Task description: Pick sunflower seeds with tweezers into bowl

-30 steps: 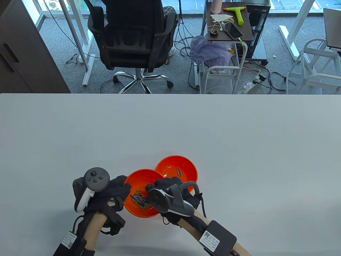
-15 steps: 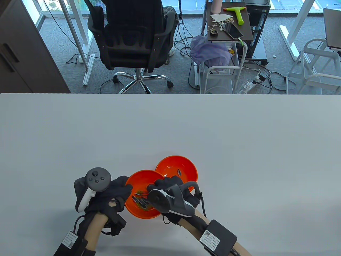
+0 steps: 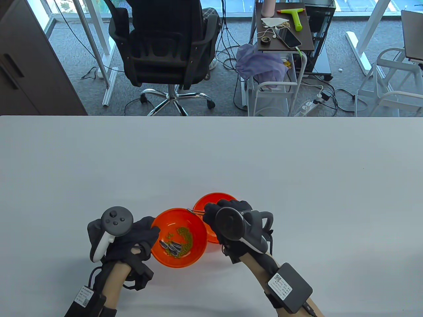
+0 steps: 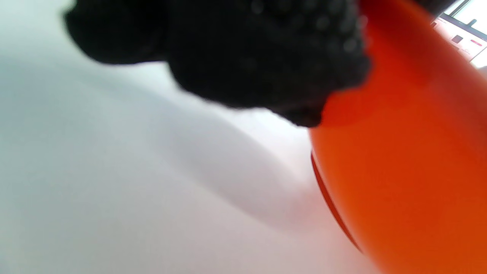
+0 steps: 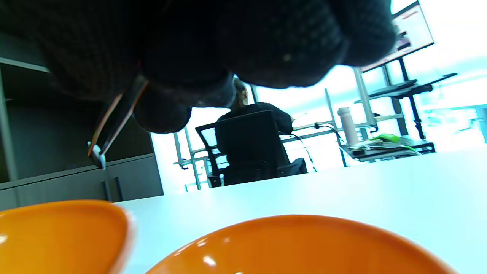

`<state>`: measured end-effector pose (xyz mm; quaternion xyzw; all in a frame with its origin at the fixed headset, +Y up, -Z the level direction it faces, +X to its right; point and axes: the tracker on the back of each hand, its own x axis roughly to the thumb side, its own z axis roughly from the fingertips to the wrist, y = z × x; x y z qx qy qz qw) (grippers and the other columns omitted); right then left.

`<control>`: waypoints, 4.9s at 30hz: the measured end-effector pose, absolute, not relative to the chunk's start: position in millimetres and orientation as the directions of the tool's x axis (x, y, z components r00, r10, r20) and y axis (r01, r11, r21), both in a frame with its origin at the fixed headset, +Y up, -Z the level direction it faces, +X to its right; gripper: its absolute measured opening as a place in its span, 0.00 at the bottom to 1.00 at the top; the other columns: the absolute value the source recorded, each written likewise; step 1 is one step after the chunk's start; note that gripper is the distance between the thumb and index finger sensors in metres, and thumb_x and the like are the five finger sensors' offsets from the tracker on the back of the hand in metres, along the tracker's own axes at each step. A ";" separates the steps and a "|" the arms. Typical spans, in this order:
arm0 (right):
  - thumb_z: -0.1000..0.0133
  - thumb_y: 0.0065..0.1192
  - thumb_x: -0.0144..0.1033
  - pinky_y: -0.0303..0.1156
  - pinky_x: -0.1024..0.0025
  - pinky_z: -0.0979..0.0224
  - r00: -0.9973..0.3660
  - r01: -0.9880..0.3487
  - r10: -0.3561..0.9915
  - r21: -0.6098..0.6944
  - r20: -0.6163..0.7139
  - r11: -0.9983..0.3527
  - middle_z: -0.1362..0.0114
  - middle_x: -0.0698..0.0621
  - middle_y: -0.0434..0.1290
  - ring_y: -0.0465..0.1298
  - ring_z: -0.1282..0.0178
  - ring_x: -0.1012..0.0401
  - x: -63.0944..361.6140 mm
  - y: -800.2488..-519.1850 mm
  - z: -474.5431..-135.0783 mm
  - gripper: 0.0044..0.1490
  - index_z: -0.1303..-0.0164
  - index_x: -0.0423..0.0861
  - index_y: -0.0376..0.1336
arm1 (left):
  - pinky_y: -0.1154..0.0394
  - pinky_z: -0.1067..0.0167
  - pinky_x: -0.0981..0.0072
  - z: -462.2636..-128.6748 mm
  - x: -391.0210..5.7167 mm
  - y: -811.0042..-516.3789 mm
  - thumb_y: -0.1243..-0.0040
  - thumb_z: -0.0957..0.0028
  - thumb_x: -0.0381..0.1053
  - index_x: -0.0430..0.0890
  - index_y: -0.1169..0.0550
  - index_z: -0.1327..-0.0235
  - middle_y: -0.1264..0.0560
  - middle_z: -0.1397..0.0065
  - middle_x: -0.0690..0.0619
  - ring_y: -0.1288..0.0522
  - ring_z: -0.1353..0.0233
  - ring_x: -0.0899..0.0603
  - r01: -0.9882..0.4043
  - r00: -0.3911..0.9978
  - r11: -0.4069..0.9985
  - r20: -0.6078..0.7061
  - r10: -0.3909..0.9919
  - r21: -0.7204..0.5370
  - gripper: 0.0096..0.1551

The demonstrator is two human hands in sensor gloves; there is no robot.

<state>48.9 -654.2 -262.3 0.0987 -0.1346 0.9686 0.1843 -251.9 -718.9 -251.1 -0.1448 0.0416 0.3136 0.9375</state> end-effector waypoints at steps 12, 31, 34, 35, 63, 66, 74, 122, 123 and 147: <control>0.64 0.78 0.50 0.82 0.64 0.53 -0.972 -0.233 0.223 -0.142 0.078 -0.962 0.68 0.60 0.86 0.82 0.73 0.63 80.2 -690.8 -289.5 0.23 0.65 0.53 0.87 | 0.14 0.70 0.59 -251.4 -255.2 -718.2 0.36 0.51 0.54 0.45 0.18 0.43 0.12 0.70 0.50 0.15 0.81 0.53 -0.601 0.800 0.763 -0.179 0.573 -0.238 0.26; 0.63 0.77 0.51 0.82 0.64 0.53 -0.994 -0.041 0.026 -0.144 0.109 -0.989 0.67 0.61 0.86 0.82 0.72 0.63 60.8 -706.1 -284.6 0.24 0.64 0.53 0.87 | 0.14 0.70 0.59 -251.6 -255.7 -717.9 0.36 0.51 0.54 0.45 0.18 0.43 0.12 0.70 0.50 0.15 0.81 0.53 -0.598 0.801 0.765 -0.176 0.572 -0.237 0.26; 0.63 0.76 0.53 0.82 0.63 0.52 -0.994 -0.053 0.040 -0.138 0.097 -0.989 0.65 0.61 0.86 0.82 0.71 0.64 61.7 -704.3 -284.7 0.26 0.61 0.54 0.85 | 0.14 0.70 0.59 -251.6 -255.8 -718.0 0.36 0.51 0.54 0.45 0.18 0.43 0.12 0.70 0.50 0.15 0.81 0.53 -0.599 0.801 0.765 -0.176 0.572 -0.237 0.26; 0.63 0.76 0.54 0.82 0.63 0.52 -0.994 -0.067 0.054 -0.146 0.091 -0.987 0.65 0.61 0.85 0.82 0.70 0.64 62.4 -702.8 -284.2 0.27 0.60 0.54 0.85 | 0.14 0.70 0.59 -251.6 -255.8 -718.0 0.36 0.51 0.54 0.45 0.18 0.43 0.12 0.70 0.50 0.15 0.81 0.53 -0.599 0.801 0.765 -0.176 0.572 -0.237 0.26; 0.64 0.77 0.55 0.81 0.62 0.49 -0.900 -0.219 0.185 -0.041 0.395 -0.975 0.64 0.62 0.85 0.83 0.68 0.63 -9.4 -684.8 -235.2 0.27 0.58 0.57 0.84 | 0.14 0.70 0.59 -251.3 -254.1 -718.3 0.36 0.51 0.54 0.45 0.18 0.43 0.12 0.70 0.50 0.15 0.81 0.53 -0.600 0.800 0.766 -0.164 0.577 -0.232 0.26; 0.64 0.77 0.55 0.81 0.62 0.50 -0.903 -0.189 0.158 -0.040 0.400 -0.981 0.65 0.62 0.85 0.83 0.69 0.63 -13.1 -686.7 -232.8 0.27 0.59 0.57 0.85 | 0.14 0.70 0.59 -251.1 -254.1 -718.1 0.36 0.51 0.54 0.45 0.18 0.43 0.12 0.70 0.50 0.15 0.81 0.53 -0.600 0.800 0.766 -0.162 0.577 -0.231 0.26; 0.64 0.77 0.55 0.81 0.63 0.51 -0.902 -0.157 0.112 -0.075 0.416 -0.985 0.67 0.62 0.85 0.82 0.71 0.63 -18.4 -690.7 -228.4 0.26 0.61 0.56 0.85 | 0.14 0.70 0.59 -251.2 -253.6 -718.3 0.36 0.51 0.54 0.45 0.18 0.43 0.12 0.70 0.50 0.15 0.81 0.53 -0.590 0.807 0.773 -0.157 0.569 -0.232 0.26; 0.65 0.80 0.52 0.82 0.63 0.53 -0.991 -0.135 0.134 -0.039 0.023 -0.990 0.70 0.61 0.85 0.82 0.73 0.63 76.1 -702.3 -292.6 0.24 0.65 0.52 0.87 | 0.14 0.70 0.59 -251.6 -257.4 -716.8 0.36 0.51 0.54 0.45 0.18 0.43 0.12 0.70 0.50 0.15 0.81 0.53 -0.592 0.806 0.773 -0.178 0.564 -0.230 0.26; 0.65 0.79 0.52 0.82 0.63 0.53 -0.993 -0.121 0.121 -0.039 0.019 -0.992 0.69 0.62 0.85 0.82 0.73 0.63 75.7 -703.8 -292.8 0.25 0.65 0.52 0.87 | 0.14 0.70 0.59 -251.6 -257.4 -716.8 0.36 0.51 0.54 0.45 0.18 0.43 0.12 0.70 0.50 0.15 0.81 0.53 -0.591 0.806 0.773 -0.178 0.564 -0.230 0.26; 0.65 0.78 0.55 0.82 0.63 0.53 -0.891 -0.393 0.346 -0.119 0.292 -0.912 0.68 0.63 0.85 0.82 0.72 0.64 33.4 -668.9 -257.2 0.26 0.62 0.55 0.86 | 0.14 0.70 0.59 -250.9 -254.7 -716.4 0.36 0.51 0.54 0.45 0.18 0.43 0.12 0.70 0.50 0.15 0.81 0.53 -0.593 0.805 0.771 -0.164 0.570 -0.231 0.26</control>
